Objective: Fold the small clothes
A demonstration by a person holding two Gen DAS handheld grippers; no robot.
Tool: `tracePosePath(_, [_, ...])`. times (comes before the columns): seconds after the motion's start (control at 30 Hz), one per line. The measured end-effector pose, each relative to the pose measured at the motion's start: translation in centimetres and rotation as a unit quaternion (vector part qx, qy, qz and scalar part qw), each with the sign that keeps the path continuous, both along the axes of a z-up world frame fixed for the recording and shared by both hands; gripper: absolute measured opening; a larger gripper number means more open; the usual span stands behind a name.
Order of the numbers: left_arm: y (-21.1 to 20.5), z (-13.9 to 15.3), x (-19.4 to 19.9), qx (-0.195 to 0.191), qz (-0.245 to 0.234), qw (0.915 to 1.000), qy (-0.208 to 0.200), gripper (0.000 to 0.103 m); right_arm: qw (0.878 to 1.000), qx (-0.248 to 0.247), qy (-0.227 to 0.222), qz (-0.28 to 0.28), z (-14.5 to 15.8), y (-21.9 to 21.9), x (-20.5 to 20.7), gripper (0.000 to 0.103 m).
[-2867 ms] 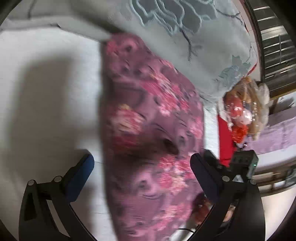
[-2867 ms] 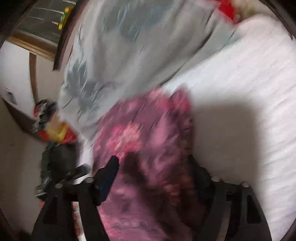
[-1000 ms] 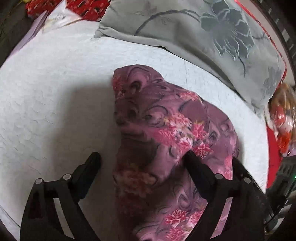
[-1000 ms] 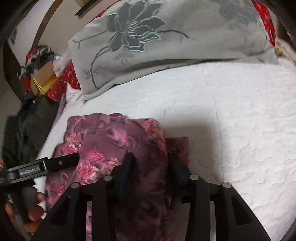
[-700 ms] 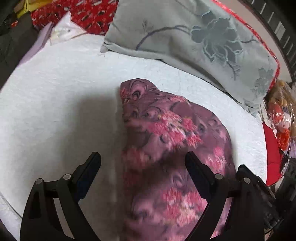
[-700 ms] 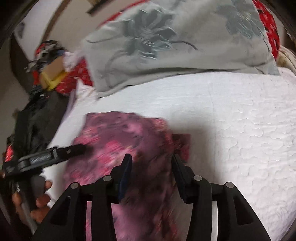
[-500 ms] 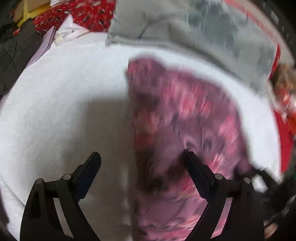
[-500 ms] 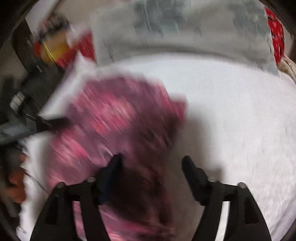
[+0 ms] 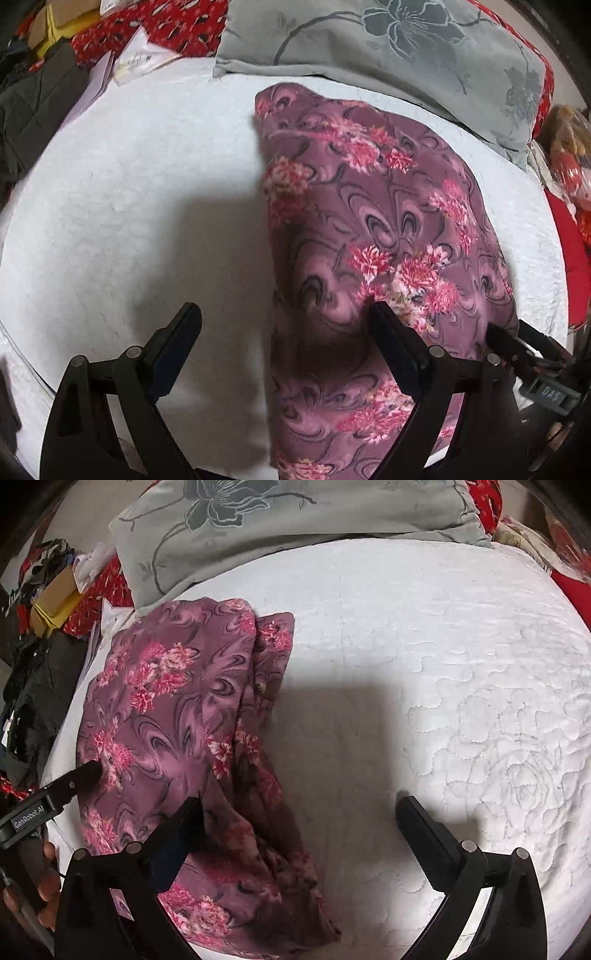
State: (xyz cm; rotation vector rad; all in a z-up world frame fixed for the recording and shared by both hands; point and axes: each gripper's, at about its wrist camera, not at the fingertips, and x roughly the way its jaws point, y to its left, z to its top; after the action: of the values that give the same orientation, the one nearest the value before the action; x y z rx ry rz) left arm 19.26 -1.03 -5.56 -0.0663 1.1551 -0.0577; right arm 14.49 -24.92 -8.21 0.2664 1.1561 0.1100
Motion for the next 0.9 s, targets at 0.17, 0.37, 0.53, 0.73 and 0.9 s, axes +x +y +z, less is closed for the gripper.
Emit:
tracePosePath(0.17, [0.4, -0.6, -0.1, -0.018, 0.009, 0.9997, 0.011, 0.094, 1.0, 0.018, -0.005, -0.02, -0.1, -0.4, -0.4, 0.103])
tracePosePath(0.37, [0.4, -0.8, -0.1, -0.021, 0.01, 0.9996, 0.013, 0.095, 0.998, 0.044, -0.034, -0.026, -0.2, -1.6, -1.5, 0.103])
tracePosePath(0.53, [1.6, 0.4, 0.5, -0.05, 0.01, 0.9987, 0.0, 0.094, 0.999, 0.003, -0.031, -0.027, 1.4, -0.8, -0.9, 0.102])
tracePosePath(0.73, [3.2, 1.8, 3.9, -0.086, 0.043, 0.9954, -0.006, 0.094, 0.995, 0.025, -0.094, -0.027, 4.7, 0.1, 3.6, 0.098])
tracePosePath(0.9, [2.0, -1.5, 6.1, -0.055, 0.041, 0.9972, 0.029, 0.101, 0.998, -0.039, -0.018, -0.034, 0.4, 1.8, 8.0, 0.101])
